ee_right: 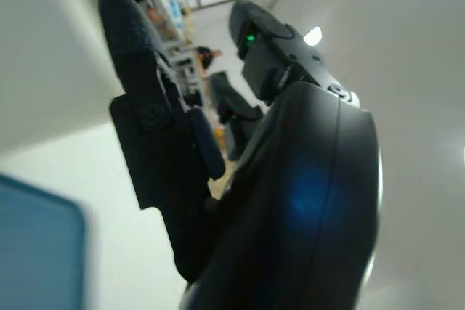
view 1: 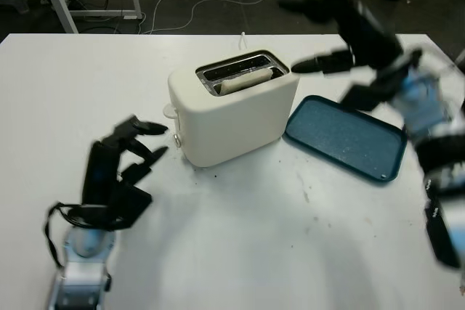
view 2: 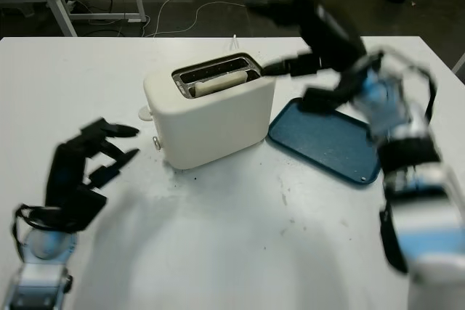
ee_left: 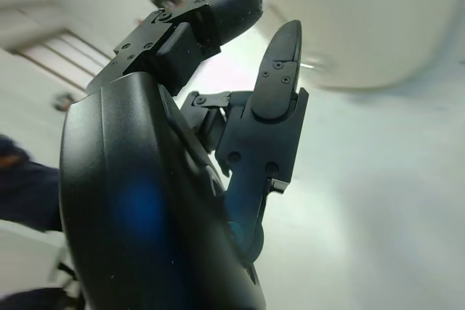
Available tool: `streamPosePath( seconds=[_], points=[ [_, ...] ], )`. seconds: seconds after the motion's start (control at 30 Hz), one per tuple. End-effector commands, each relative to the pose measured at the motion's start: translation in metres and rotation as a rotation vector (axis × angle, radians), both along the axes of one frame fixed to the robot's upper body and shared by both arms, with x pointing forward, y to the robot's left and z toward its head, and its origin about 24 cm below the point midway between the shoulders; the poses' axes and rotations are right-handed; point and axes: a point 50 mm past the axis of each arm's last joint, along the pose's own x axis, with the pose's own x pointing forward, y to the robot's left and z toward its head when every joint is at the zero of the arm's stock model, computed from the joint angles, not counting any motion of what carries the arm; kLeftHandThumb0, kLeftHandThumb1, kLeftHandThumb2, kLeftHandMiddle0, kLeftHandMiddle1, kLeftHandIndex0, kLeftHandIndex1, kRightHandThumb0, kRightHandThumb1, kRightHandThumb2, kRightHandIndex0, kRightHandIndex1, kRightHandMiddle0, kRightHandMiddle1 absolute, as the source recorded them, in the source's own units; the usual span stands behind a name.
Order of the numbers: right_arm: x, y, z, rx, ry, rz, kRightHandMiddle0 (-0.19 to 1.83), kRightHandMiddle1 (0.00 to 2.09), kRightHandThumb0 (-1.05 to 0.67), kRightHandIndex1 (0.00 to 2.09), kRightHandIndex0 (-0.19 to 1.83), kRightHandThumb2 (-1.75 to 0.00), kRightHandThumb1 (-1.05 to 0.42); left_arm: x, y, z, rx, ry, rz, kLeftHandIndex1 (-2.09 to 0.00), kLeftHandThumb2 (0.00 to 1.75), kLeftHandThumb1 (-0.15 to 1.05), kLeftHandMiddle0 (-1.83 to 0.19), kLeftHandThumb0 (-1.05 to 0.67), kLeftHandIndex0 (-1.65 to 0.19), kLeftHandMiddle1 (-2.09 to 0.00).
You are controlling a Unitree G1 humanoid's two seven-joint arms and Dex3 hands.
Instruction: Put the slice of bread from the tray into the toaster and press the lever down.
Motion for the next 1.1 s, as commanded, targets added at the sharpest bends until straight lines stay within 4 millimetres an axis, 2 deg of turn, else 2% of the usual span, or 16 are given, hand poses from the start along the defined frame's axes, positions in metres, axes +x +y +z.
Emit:
streamPosePath(
  seconds=[0.0,0.13,0.23,0.37,0.47,0.57,0.7,0.8,0.9,1.07],
  points=[
    [-0.016,-0.004,-0.019,0.116,0.041,0.001,0.81,0.04,-0.53,0.31,0.79,-0.01,-0.89,0.004,0.007,0.023,0.078,-0.087,-0.019,-0.77,0.02,0.91,-0.60,-0.28,-0.72,-1.50],
    [-0.041,-0.011,-0.053,0.298,0.152,-0.027,0.88,0.04,-0.50,0.32,0.96,0.00,-0.89,0.016,0.021,0.058,0.221,-0.157,-0.060,-0.74,0.01,0.89,-0.66,-0.27,-0.76,-1.39],
    [-0.055,-0.014,-0.069,0.387,0.224,-0.078,0.98,0.04,-0.54,0.25,1.04,0.00,-0.90,0.025,0.028,0.084,0.318,-0.182,-0.114,-0.67,0.00,0.85,-0.76,-0.27,-0.83,-1.23],
    [-0.067,-0.015,-0.077,0.435,0.265,-0.148,1.07,0.05,-0.52,0.22,1.11,0.00,-0.89,0.037,0.036,0.111,0.458,-0.207,-0.164,-0.52,0.00,0.81,-0.92,-0.30,-0.98,-1.10],
    [-0.069,-0.014,-0.080,0.450,0.283,-0.167,1.12,0.05,-0.50,0.24,1.18,0.00,-0.89,0.043,0.039,0.124,0.531,-0.185,-0.179,-0.37,0.00,0.77,-1.02,-0.30,-1.11,-0.99],
    [-0.068,-0.009,-0.081,0.447,0.304,-0.148,1.11,0.03,-0.51,0.22,1.15,0.00,-0.89,0.050,0.037,0.136,0.630,-0.151,-0.192,-0.25,0.00,0.76,-1.09,-0.34,-1.18,-0.84],
    [-0.066,-0.005,-0.081,0.445,0.316,-0.136,1.11,0.02,-0.54,0.19,1.14,0.00,-0.88,0.059,0.028,0.146,0.802,-0.113,-0.223,-0.21,0.00,0.75,-1.12,-0.34,-1.20,-0.79],
    [-0.065,-0.005,-0.080,0.443,0.321,-0.138,1.11,0.01,-0.54,0.16,1.13,0.00,-0.88,0.068,0.018,0.146,0.934,-0.089,-0.233,-0.12,0.00,0.74,-1.19,-0.37,-1.26,-0.66],
    [-0.064,-0.005,-0.080,0.443,0.320,-0.131,1.11,0.01,-0.54,0.16,1.15,0.00,-0.88,0.076,0.009,0.139,1.003,-0.070,-0.268,-0.08,0.00,0.75,-1.24,-0.37,-1.30,-0.57],
    [-0.064,-0.005,-0.080,0.441,0.323,-0.133,1.11,0.00,-0.55,0.15,1.16,0.00,-0.88,0.084,0.001,0.120,1.049,-0.047,-0.320,-0.07,0.02,0.79,-1.28,-0.37,-1.31,-0.55]
  ],
)
